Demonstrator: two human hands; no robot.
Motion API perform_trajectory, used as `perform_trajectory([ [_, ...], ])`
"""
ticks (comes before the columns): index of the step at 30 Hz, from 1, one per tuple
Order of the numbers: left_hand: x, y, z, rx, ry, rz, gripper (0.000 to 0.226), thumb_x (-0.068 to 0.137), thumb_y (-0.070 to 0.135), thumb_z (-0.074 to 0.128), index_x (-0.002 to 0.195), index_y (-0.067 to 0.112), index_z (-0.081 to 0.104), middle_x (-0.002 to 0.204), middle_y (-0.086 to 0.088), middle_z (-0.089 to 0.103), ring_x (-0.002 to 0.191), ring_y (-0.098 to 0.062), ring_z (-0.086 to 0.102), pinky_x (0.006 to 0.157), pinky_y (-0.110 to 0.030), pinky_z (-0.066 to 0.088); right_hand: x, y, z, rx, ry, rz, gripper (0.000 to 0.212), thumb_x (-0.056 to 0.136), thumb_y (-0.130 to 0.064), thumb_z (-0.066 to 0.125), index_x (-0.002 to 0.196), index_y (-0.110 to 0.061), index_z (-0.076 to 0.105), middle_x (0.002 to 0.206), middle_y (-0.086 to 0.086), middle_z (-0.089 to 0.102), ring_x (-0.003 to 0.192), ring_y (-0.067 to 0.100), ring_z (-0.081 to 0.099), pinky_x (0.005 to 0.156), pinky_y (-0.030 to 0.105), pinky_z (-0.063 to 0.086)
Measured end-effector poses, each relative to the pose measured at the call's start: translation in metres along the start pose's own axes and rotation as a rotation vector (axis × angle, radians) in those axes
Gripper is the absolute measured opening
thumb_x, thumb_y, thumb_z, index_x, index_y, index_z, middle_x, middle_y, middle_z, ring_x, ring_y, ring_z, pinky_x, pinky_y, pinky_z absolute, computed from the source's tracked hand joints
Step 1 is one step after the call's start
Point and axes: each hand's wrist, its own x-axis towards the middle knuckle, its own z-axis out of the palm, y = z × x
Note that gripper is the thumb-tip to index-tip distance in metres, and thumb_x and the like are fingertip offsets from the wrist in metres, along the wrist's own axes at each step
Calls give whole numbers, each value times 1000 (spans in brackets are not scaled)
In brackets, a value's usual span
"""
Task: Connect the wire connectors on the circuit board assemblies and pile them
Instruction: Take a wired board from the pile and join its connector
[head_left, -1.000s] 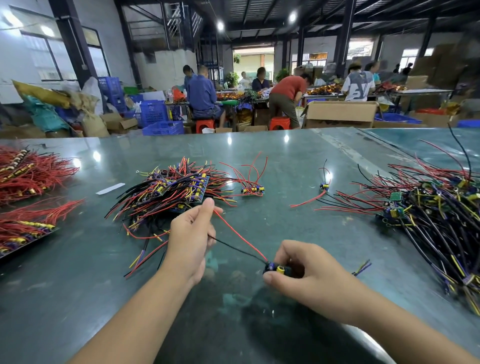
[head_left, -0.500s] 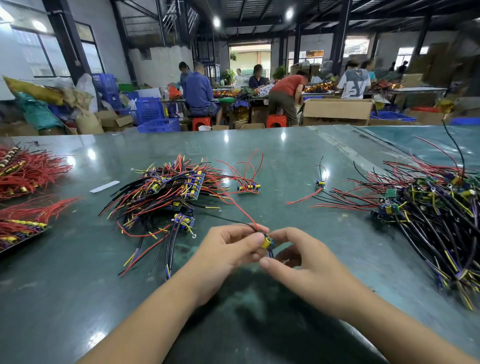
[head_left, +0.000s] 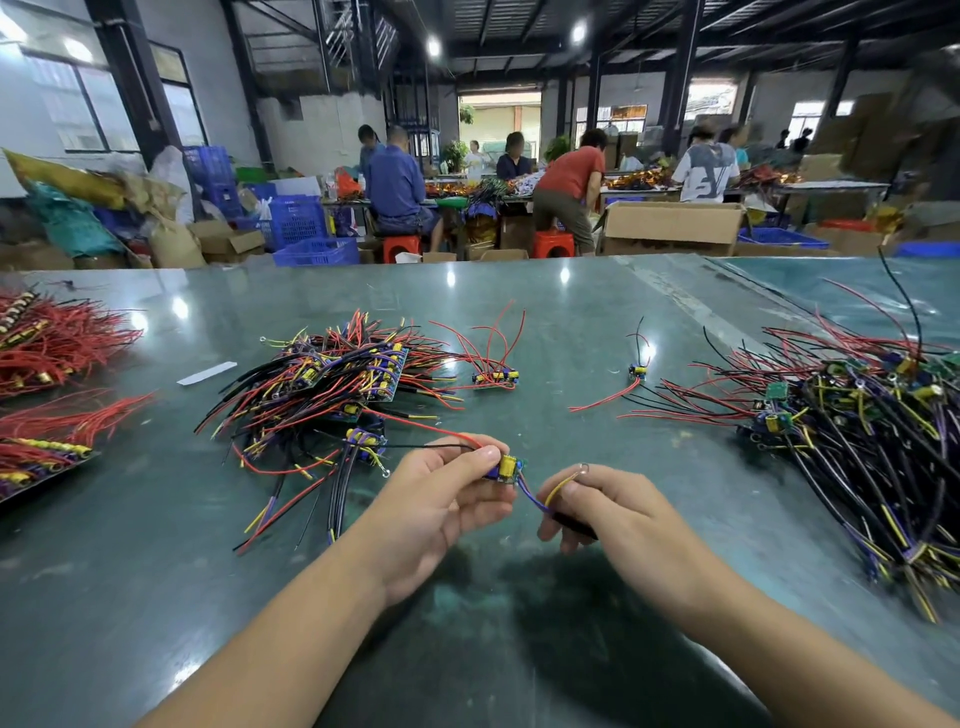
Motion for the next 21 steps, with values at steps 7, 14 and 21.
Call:
perform_trajectory([
  [7,-1,2,-3,58,-47,3,21,70,26,69,88,17,69,86,-6,68,75,-23,71,63,-27,56,-1,3,-1,-110,31,-43,27,94,-21,52,71,-15,66,76,20,62,64,17,46,65,39,40],
  [14,-1,3,-3,35,-37,32,21,71,25,67,89,14,67,84,-6,69,75,-24,72,62,-27,56,-1,6,-4,-55,2,-84,16,92,-14,57,80,-18,67,75,8,65,63,10,49,66,29,41],
  [21,3,0,-3,56,50,27,21,80,20,62,95,5,61,81,-7,72,71,-21,71,65,-25,58,-2,5,-2,-144,259,-220,23,78,-15,75,86,-26,56,71,-8,62,56,2,50,56,10,38],
])
